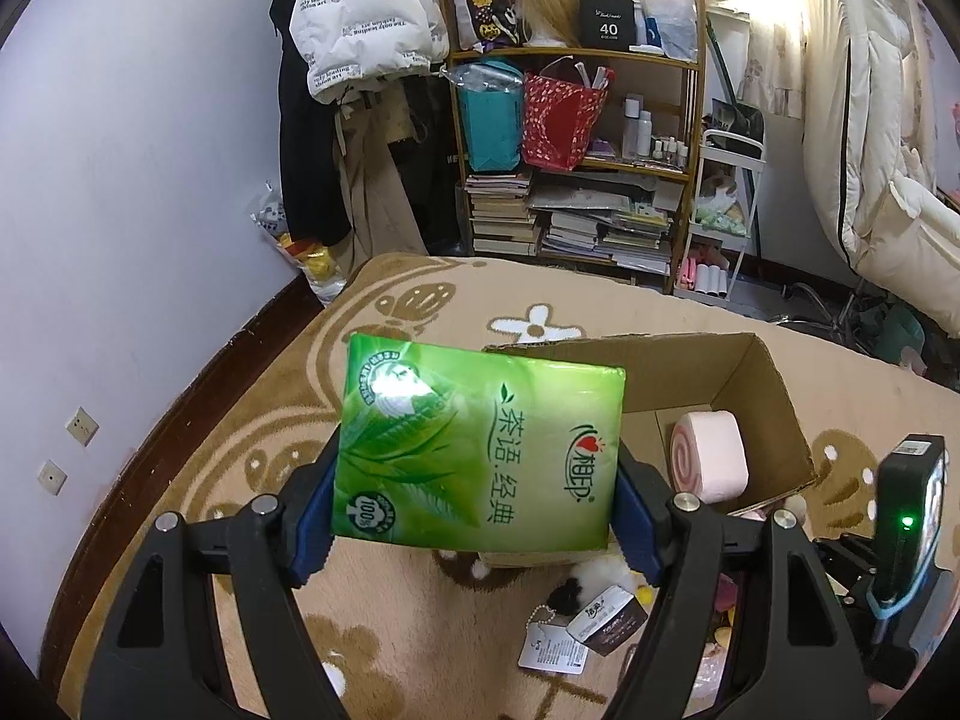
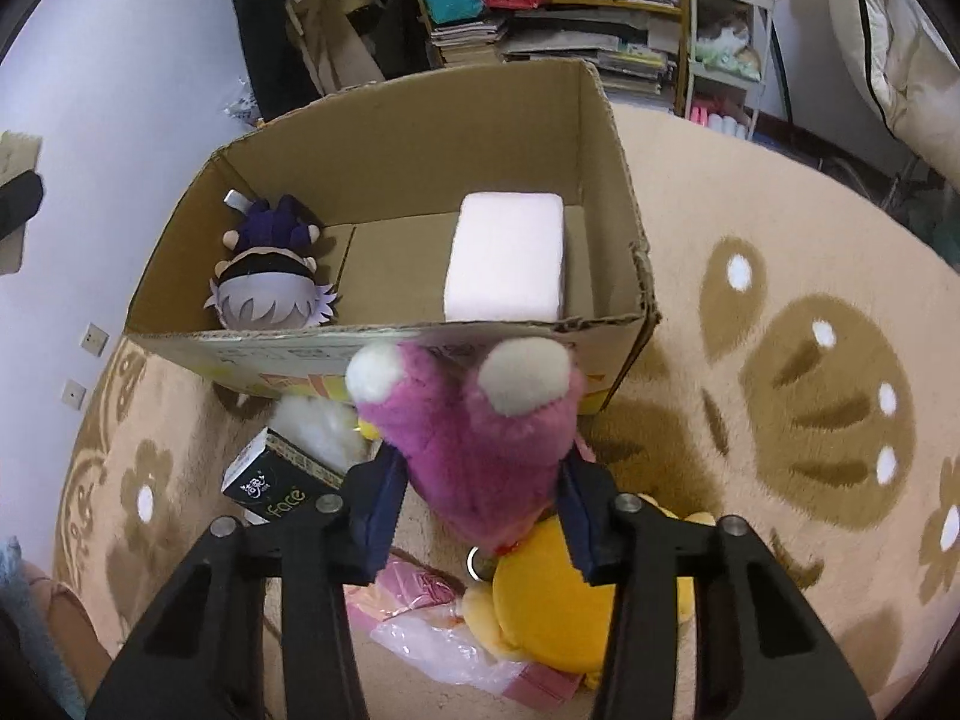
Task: Organize soft objects
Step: 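Open both tools to drop the green tissue pack and pink bear into the box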
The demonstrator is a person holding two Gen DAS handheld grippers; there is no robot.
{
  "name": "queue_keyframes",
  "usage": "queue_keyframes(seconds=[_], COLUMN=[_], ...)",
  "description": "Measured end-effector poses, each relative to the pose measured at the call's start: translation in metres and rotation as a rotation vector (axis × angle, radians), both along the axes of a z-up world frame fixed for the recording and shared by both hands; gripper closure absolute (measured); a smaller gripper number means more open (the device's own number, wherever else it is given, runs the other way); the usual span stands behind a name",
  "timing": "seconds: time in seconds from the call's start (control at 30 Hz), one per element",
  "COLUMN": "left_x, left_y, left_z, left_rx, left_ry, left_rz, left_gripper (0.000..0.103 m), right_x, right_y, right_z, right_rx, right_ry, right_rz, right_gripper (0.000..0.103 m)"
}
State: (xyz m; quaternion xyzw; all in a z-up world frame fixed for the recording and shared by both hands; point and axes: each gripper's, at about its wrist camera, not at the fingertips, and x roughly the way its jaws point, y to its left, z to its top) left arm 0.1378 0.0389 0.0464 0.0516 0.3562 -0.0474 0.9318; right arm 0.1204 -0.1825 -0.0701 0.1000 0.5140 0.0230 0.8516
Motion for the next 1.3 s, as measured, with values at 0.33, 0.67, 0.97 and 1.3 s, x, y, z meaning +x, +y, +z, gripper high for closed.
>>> queue_keyframes(seconds=[0.33, 0.67, 0.97, 1.3], left_x=[0.0, 0.005, 0.011, 0.031], left_y=[0.0, -0.004, -0.007, -0.024], left_z=[-0.007, -0.002, -0.004, -0.016], left_rx=[0.008, 0.02, 0.001, 0.007], left_ry=[0.008, -0.004, -0.001, 0.01], left_rz=[0.009, 0.008, 0.0, -0.038], left_gripper=[0.028, 0.028, 0.028, 0.028], right_x=[-0.028, -0.04, -0.034, -0.011], right_y=[-0.003, -0.001, 0.011, 0.016], right_z=[0.043, 0.104, 0.148, 0.166], right_rx=[0.01, 0.001, -0.011, 0.016], right_ry=[-0.117, -0.266, -0.391, -0.429], right_rz=[0.013, 0.025, 0.05, 0.043], right_gripper=[0.057, 0.057, 0.057, 0.055])
